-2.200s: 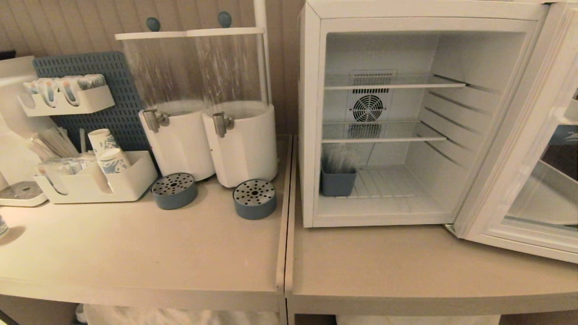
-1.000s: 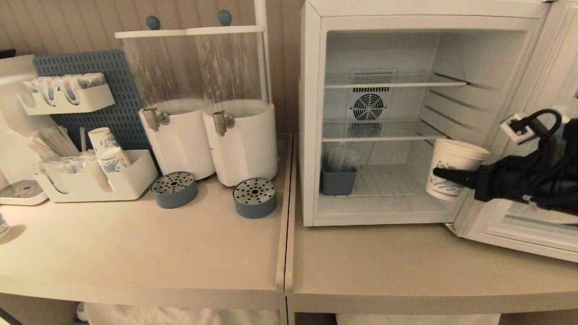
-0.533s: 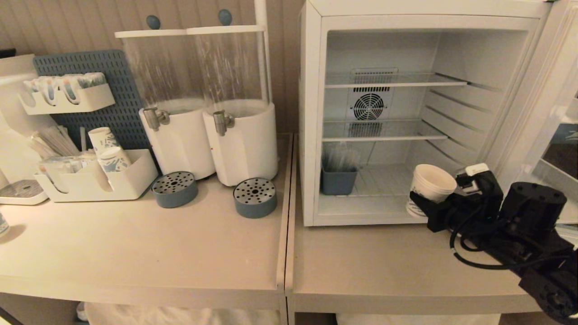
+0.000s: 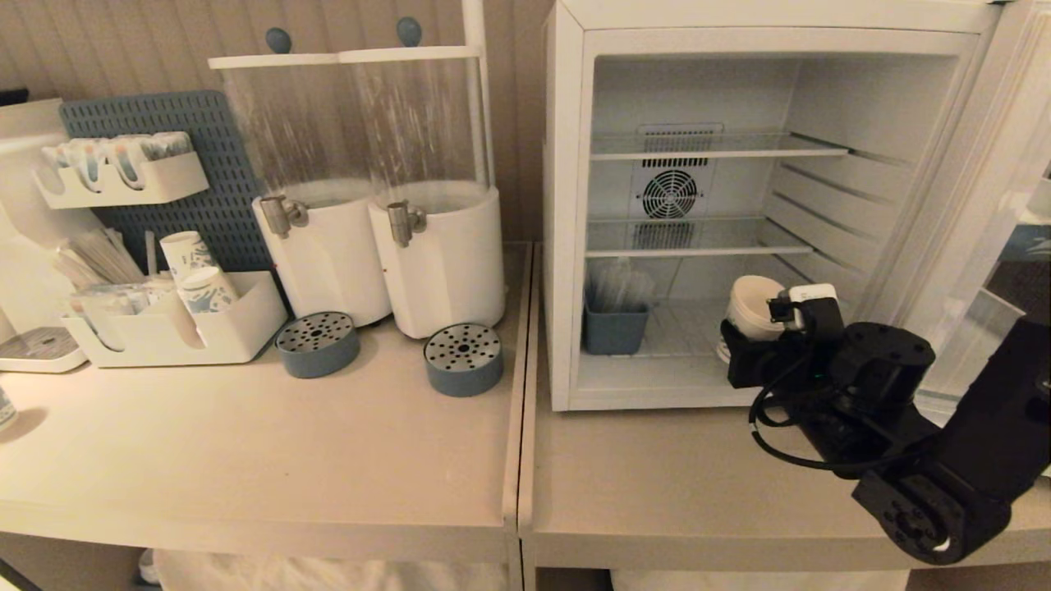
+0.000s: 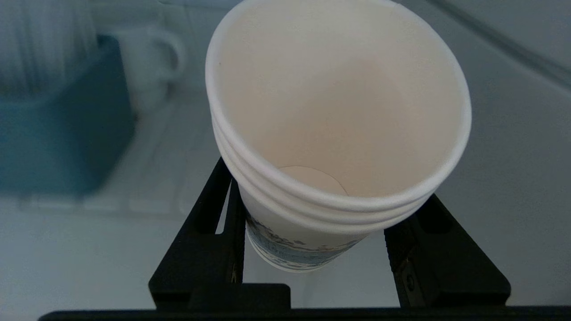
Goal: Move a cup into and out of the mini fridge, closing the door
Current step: Put the paper cup in the freezer
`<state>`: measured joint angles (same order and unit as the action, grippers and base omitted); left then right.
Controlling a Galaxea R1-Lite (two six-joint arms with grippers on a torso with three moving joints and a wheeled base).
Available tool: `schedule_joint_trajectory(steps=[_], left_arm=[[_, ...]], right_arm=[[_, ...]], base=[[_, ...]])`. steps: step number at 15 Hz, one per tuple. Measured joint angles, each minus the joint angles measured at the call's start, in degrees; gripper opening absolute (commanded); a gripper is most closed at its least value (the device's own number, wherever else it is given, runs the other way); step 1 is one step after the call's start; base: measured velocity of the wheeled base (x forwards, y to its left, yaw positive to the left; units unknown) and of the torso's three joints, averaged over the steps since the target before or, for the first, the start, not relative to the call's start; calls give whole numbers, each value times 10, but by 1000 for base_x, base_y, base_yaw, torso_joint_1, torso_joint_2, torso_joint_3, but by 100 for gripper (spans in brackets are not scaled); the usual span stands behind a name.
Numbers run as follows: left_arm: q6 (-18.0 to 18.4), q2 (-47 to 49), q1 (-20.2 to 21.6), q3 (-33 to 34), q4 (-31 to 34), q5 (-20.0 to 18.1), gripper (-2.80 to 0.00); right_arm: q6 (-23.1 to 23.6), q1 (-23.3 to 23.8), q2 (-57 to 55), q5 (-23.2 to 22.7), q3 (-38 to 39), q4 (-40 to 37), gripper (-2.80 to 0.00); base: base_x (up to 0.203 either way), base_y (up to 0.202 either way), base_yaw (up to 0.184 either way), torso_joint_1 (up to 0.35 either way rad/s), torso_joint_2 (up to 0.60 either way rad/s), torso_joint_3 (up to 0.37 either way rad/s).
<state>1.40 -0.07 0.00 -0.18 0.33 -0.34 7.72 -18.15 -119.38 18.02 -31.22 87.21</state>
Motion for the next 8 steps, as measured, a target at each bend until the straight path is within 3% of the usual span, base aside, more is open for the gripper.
schedule_joint_trajectory(steps=[8], left_arm=[[-1, 0, 0, 0, 0, 0, -280]], right_arm=[[15, -6, -74, -2, -133, -78, -280]], base=[[0, 0, 0, 0, 0, 0]])
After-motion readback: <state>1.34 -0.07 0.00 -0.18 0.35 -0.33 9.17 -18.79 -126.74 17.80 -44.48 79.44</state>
